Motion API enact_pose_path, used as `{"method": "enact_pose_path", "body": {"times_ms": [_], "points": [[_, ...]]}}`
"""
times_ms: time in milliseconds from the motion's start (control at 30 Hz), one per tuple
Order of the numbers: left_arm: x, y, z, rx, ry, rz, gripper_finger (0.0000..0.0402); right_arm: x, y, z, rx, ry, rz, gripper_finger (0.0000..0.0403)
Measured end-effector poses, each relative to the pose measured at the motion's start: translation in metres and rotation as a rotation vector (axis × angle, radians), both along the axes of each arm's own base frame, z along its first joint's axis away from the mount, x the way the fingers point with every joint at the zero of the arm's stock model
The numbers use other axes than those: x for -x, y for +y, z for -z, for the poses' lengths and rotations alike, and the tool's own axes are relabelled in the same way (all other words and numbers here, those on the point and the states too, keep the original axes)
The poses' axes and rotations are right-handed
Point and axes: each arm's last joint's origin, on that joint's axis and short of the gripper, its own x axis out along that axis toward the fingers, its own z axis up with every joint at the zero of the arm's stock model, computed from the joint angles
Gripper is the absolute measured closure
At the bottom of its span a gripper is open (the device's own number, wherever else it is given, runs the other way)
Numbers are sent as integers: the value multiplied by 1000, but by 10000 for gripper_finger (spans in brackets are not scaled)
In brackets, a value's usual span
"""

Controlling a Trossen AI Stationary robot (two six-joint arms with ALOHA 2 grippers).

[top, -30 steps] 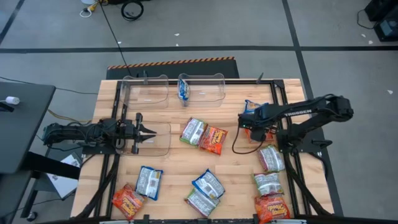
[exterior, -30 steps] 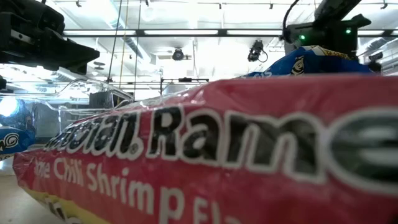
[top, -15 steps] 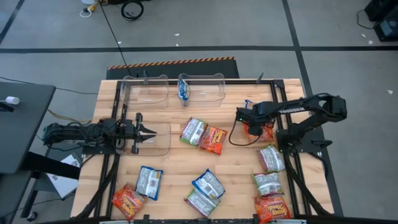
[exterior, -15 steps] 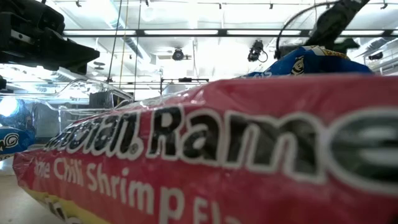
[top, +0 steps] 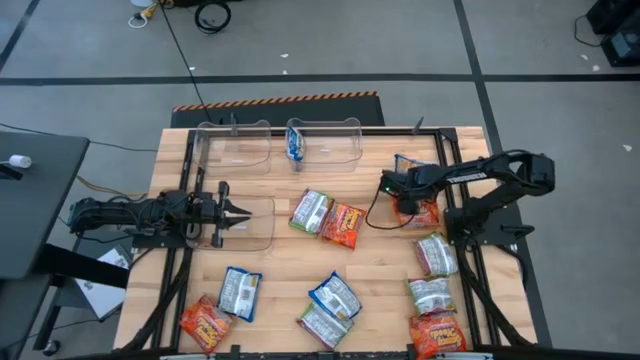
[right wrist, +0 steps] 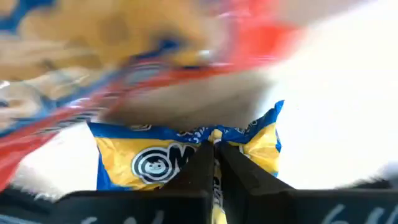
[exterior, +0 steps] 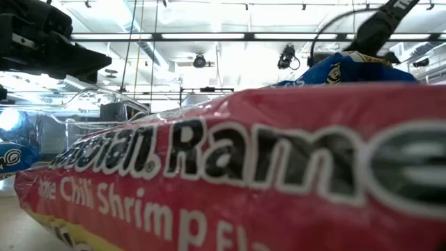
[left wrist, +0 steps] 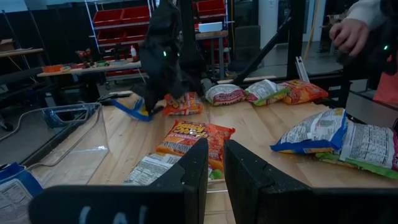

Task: Sort Maruchan noodles
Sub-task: Put the blue noodle pack into the right transparent bin

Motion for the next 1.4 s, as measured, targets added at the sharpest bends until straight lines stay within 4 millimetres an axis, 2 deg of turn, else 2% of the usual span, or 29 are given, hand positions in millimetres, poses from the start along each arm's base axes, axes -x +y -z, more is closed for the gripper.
{"method": "enact_pose_path", "body": {"times_ms": [67, 200, 433, 533, 600, 700, 800, 967, 1133, 1233, 1400], "points": [[0, 0, 0, 0, 0, -1, 344, -6, -1, -16, -15, -84, 45, 388], [0, 0, 0, 0, -1, -1, 344, -19, -2, -63, -91, -323, 159, 395], [0, 0, 0, 0, -1, -1, 344, -42, -5, -148, -405, -875, 385, 396], [0, 0, 0, 0, -1, 0, 344, -56, -15, -170, -513, -1132, 437, 396], [0, 0, 0, 0, 0, -1, 344, -65, -27, -177, -560, -1277, 461, 396], [0, 0, 0, 0, 0, 0, 344, -83, -47, -175, -628, -1426, 500, 396], [0, 0, 0, 0, -1, 0, 344, -101, -70, -161, -666, -1516, 530, 396], [0, 0, 0, 0, 0, -1, 344, -130, -108, -124, -701, -1662, 567, 396], [0, 0, 0, 0, 0, 0, 344, -143, -140, -83, -723, -1759, 645, 394], [0, 0, 0, 0, -1, 0, 344, -147, -151, -59, -770, -1749, 717, 394], [0, 0, 0, 0, 0, 0, 344, -153, -156, -27, -809, -1694, 810, 394]]}}
